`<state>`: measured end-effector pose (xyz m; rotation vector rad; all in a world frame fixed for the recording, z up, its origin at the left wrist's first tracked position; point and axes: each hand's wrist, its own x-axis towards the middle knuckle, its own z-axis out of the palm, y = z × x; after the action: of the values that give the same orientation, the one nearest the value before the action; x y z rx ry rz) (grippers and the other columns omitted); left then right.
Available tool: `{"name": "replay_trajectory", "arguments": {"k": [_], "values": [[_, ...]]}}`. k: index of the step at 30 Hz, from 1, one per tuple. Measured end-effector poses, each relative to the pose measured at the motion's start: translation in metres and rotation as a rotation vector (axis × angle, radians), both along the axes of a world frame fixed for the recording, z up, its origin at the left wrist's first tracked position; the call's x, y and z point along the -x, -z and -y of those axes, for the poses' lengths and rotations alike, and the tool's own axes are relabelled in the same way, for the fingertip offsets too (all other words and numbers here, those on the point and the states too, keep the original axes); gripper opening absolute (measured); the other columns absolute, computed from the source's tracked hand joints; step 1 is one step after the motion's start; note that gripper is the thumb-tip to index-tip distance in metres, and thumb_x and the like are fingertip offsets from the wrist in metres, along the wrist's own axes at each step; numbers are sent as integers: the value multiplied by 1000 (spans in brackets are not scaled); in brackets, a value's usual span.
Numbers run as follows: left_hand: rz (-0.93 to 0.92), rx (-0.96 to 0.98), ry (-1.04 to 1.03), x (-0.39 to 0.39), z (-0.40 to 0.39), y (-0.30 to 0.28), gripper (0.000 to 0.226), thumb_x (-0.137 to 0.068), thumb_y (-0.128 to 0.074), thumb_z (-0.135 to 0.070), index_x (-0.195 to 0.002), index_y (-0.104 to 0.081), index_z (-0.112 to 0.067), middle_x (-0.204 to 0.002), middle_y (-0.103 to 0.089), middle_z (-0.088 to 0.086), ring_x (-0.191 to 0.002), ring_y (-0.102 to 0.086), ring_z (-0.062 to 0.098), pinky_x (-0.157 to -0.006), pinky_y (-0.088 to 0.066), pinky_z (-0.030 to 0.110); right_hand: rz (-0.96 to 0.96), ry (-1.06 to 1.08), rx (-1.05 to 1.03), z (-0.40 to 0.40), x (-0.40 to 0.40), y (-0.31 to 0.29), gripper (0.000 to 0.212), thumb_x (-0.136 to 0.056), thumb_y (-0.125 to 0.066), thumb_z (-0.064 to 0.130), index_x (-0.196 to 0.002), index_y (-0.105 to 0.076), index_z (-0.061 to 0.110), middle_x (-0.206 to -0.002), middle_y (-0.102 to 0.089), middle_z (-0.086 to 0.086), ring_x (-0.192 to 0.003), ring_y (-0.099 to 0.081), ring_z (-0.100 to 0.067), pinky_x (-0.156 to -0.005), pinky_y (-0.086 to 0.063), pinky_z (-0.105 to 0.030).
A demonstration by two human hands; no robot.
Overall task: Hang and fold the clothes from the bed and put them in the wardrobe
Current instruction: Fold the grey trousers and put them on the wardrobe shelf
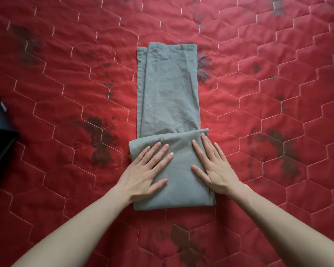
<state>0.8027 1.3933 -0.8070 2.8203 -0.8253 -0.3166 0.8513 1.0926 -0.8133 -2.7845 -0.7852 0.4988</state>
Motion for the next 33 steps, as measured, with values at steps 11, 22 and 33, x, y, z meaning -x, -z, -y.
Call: {"name": "replay_trajectory", "arguments": {"k": [11, 22, 33], "values": [[74, -92, 333, -19, -81, -24, 89, -81, -50, -6, -164, -20, -11, -172, -12, 8, -159, -12, 24, -128, -12, 43, 279, -377, -7, 53, -15, -18, 93, -78, -69, 8, -162, -31, 20, -171, -21, -11, -158, -20, -29, -126, -23, -50], [-67, 249, 192, -39, -60, -32, 81, -91, -70, -47, -155, -41, -6, -162, -40, 3, -155, -29, 20, -125, -27, 40, 130, -427, -186, 32, -33, -32, 50, -108, -38, 13, -158, -41, 14, -166, -35, 1, -155, -28, -20, -125, -28, -40], [-534, 755, -696, -12, -44, -56, 34, -73, -69, -26, -98, -57, -45, -86, -64, -14, -71, -54, -3, -62, -52, 37, -77, 397, -640, 4, 3, -59, 31, -89, -53, 35, -117, -55, 23, -84, -68, 20, -75, -65, 8, -63, -51, -31]]}}
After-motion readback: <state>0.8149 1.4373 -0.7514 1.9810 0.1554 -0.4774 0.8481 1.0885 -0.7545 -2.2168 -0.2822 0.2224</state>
